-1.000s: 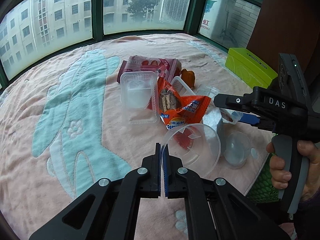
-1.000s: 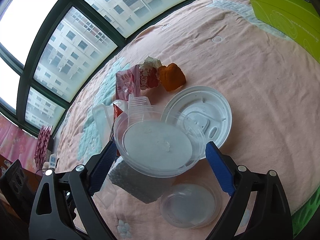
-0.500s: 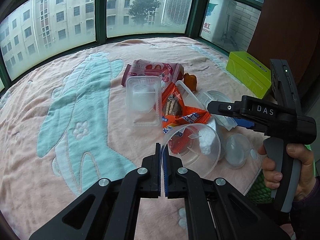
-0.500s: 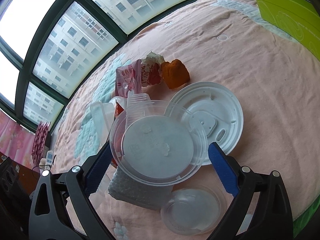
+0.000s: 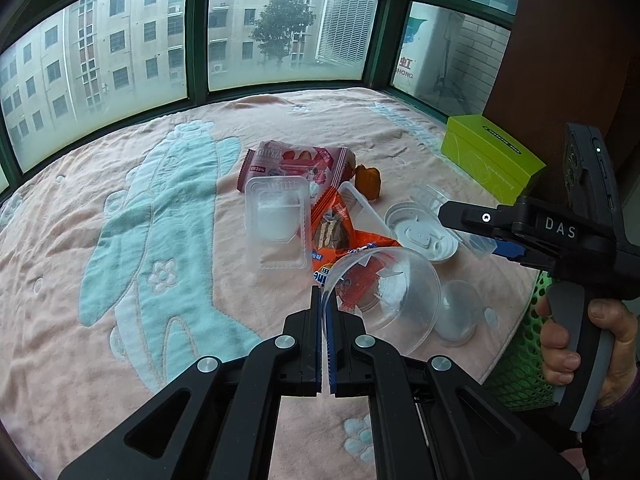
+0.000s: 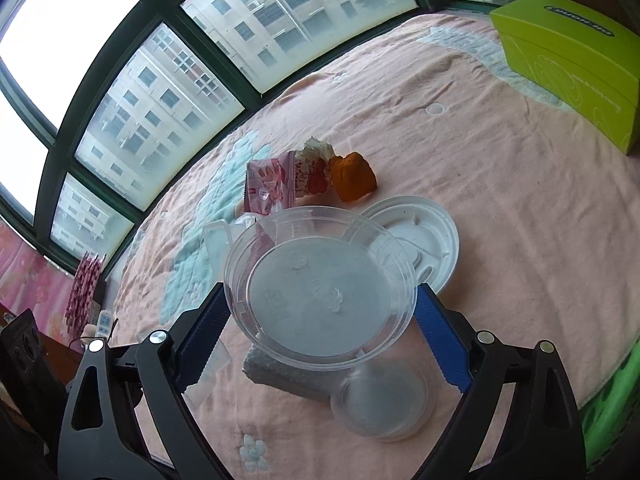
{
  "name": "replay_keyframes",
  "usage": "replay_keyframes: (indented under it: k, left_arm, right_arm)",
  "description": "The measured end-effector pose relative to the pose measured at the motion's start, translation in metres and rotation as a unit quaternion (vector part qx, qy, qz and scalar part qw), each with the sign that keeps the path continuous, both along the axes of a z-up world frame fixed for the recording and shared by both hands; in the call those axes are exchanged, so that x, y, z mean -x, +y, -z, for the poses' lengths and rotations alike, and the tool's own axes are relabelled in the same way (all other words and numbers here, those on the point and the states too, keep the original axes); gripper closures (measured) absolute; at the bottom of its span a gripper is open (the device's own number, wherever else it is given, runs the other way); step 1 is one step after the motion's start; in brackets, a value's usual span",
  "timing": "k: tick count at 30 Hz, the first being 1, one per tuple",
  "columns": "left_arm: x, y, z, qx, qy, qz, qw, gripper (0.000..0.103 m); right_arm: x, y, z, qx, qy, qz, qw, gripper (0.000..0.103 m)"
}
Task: Collect trash
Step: 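Close the left tool on the clear cup while the right tool carries the lid toward the green basket, then open the right tool to drop the lid into the green basket while the left tool releases the cup there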
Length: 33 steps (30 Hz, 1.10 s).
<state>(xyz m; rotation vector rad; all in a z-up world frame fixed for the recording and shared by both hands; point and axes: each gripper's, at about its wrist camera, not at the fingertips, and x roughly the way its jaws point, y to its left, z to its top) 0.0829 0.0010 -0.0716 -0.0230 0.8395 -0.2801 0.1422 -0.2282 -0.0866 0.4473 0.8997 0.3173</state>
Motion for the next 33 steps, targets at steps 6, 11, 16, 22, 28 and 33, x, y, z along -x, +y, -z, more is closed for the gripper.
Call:
replay_keyframes:
  k: [6, 11, 16, 22, 28, 33]
  left_arm:
    - [0.007, -0.014, -0.021, 0.008, -0.020, 0.017, 0.9996, 0.101]
    - [0.013, -0.035, -0.038, 0.014, -0.037, 0.041, 0.9984, 0.101]
    - [0.020, -0.062, -0.051, 0.019, -0.049, 0.073, 0.9960, 0.101]
    - [0.026, -0.099, -0.062, 0.027, -0.057, 0.114, 0.9915, 0.101]
    - [0.035, -0.138, -0.070, 0.032, -0.063, 0.157, 0.9851, 0.101]
    - [0.042, -0.166, -0.074, 0.038, -0.063, 0.187, 0.9796, 0.101]
  right_arm:
    - [0.035, -0.017, -0.028, 0.037, -0.034, 0.020, 0.999, 0.013]
    - [0.069, -0.035, -0.048, 0.064, -0.059, 0.045, 0.995, 0.013]
    - [0.101, -0.056, -0.060, 0.101, -0.072, 0.082, 0.989, 0.013]
    - [0.134, -0.083, -0.064, 0.130, -0.066, 0.127, 0.981, 0.013]
    - [0.164, -0.108, -0.057, 0.158, -0.051, 0.164, 0.972, 0.013]
    - [0.186, -0.124, -0.053, 0.174, -0.040, 0.191, 0.965, 0.012]
